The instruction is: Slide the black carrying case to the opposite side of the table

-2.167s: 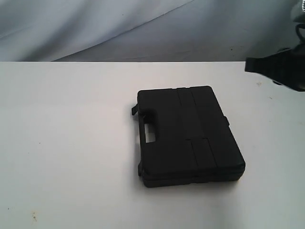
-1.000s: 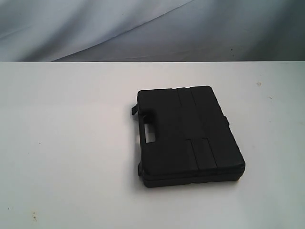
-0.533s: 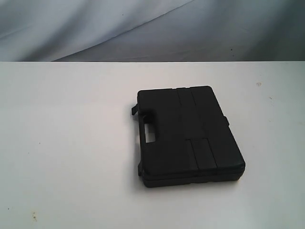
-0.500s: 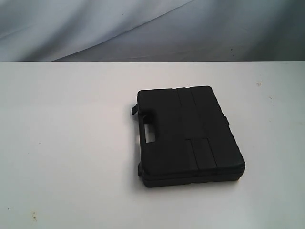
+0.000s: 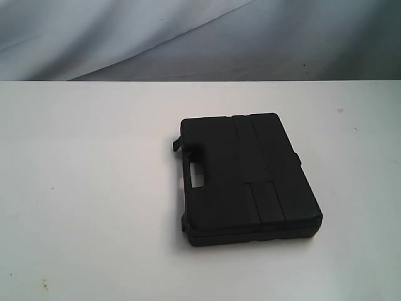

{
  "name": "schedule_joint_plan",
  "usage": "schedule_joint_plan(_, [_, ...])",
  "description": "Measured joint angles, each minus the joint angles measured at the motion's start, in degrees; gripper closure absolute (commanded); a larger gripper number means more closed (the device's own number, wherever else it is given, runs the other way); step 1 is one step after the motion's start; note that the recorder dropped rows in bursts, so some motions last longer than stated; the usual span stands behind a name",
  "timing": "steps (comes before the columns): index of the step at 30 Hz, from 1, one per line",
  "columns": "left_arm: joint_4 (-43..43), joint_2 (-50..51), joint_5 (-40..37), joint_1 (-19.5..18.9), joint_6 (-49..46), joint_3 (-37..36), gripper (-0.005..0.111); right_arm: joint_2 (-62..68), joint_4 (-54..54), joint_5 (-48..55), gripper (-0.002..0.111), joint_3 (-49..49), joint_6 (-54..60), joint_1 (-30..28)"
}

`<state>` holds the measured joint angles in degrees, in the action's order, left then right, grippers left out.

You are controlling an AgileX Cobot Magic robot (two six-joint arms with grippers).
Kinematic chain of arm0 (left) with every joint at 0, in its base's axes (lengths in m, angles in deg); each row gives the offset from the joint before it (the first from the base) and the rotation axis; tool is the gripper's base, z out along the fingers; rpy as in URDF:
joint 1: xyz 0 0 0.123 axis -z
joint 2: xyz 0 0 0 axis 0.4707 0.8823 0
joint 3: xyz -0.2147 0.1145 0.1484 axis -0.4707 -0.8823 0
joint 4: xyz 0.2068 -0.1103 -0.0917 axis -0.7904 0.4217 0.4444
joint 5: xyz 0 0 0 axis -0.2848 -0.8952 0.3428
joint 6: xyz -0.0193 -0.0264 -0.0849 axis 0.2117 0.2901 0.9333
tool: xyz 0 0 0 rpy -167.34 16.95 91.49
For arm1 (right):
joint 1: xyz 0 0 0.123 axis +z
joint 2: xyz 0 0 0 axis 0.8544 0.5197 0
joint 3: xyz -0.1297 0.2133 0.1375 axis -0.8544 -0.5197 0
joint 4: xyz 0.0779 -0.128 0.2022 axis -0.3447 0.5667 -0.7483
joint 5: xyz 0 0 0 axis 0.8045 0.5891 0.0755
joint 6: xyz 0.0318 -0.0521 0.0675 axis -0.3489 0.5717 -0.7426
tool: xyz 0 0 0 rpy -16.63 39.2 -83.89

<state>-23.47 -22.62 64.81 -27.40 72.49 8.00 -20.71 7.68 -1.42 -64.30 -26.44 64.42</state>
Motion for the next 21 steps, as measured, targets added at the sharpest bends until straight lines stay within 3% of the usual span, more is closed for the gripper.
schedule_joint_plan(21, [0.0,0.0,0.0,0.0,0.0,0.0,0.107,0.0,-0.3,1.9,0.108,0.0,0.6,0.0])
